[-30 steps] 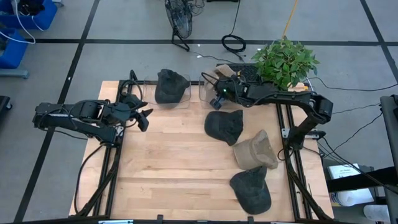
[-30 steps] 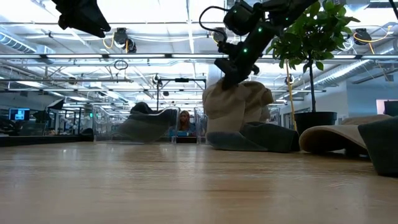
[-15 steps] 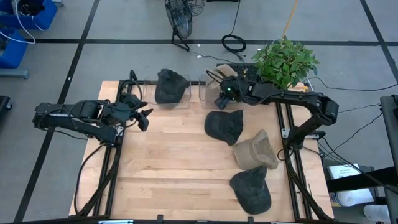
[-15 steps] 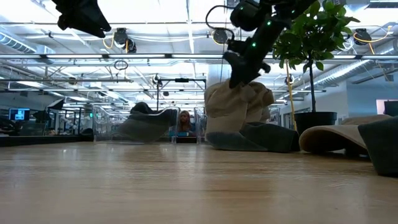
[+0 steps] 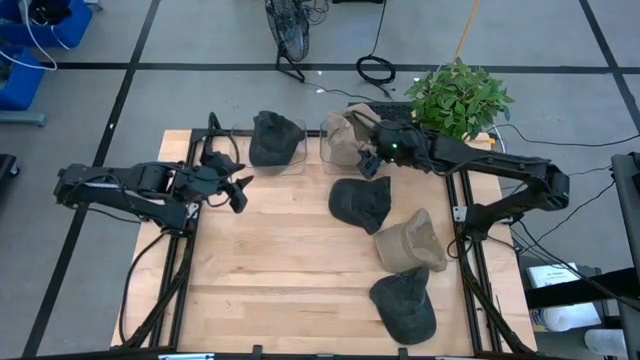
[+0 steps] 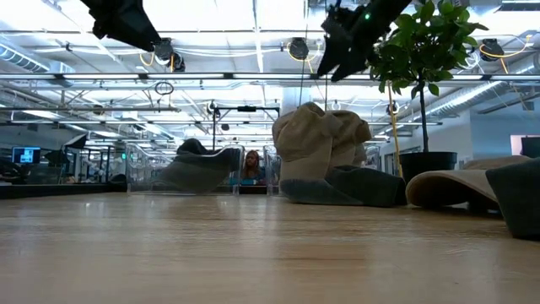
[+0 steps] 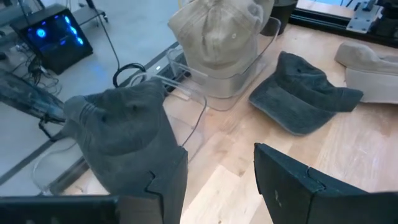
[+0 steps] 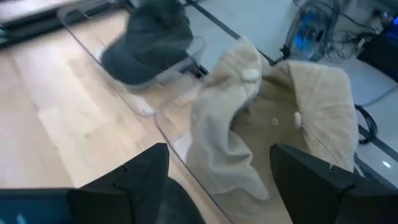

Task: Pick & Place hat
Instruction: Put the black cap into the left transparent bin

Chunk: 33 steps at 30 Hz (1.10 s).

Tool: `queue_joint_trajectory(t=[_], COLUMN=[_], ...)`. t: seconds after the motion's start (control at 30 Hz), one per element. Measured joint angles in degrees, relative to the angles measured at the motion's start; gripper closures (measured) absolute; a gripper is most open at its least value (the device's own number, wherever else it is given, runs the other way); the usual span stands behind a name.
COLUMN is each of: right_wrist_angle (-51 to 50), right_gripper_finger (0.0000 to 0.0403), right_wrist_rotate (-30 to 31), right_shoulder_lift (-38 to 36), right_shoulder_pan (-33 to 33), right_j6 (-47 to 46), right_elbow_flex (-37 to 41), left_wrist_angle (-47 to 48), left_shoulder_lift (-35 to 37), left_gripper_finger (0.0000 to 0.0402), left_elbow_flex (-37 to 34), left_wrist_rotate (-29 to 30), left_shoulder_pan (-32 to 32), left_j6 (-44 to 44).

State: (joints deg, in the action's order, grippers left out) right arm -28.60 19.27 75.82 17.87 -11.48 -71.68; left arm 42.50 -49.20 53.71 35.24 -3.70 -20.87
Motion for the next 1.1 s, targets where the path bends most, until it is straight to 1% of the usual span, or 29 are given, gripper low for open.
queue_joint_trajectory(t=[0.27, 0.43, 0.6, 0.73, 0.8, 0.97, 1.1], right_wrist_angle=[-2.9, -10.8, -22.2, -30.3, -33.3, -38.6, -41.4], right_gripper_finger=[0.0166, 0.0189, 0.0215, 0.0244, 0.0263, 0.0312, 0.0343], right_wrist_rotate=[0.0, 0.0, 0.1, 0.1, 0.2, 0.5, 0.5], right_shoulder_lift=[-3.4, -4.7, -5.9, -6.5, -6.6, -6.7, -6.7], right_shoulder_pan=[-3.6, -6.5, -8.6, -11.5, -13.2, -18.0, -21.6], right_j6=[-3.6, -6.5, -13.0, -17.2, -18.8, -22.0, -24.4], right_elbow_flex=[0.0, 0.0, 0.0, 0.0, 0.0, 0.0, 0.0], left_wrist_angle=[-4.6, -7.9, -13.3, -19.1, -22.5, -30.1, -35.4], left_shoulder_lift=[-3.3, -5.6, -9.0, -12.1, -13.7, -18.1, -22.2], left_gripper_finger=[0.0215, 0.0215, 0.0216, 0.0216, 0.0216, 0.0216, 0.0216], left_elbow_flex=[0.0, 0.0, 0.0, 0.0, 0.0, 0.0, 0.0], left_wrist_rotate=[-0.8, -7.9, -11.6, -14.2, -14.4, -14.4, -14.4], left_shoulder_pan=[0.0, 0.0, -0.1, -0.3, -0.9, -3.7, -6.0], left_j6=[5.1, 8.0, 9.1, 10.1, 9.7, 8.2, 6.7])
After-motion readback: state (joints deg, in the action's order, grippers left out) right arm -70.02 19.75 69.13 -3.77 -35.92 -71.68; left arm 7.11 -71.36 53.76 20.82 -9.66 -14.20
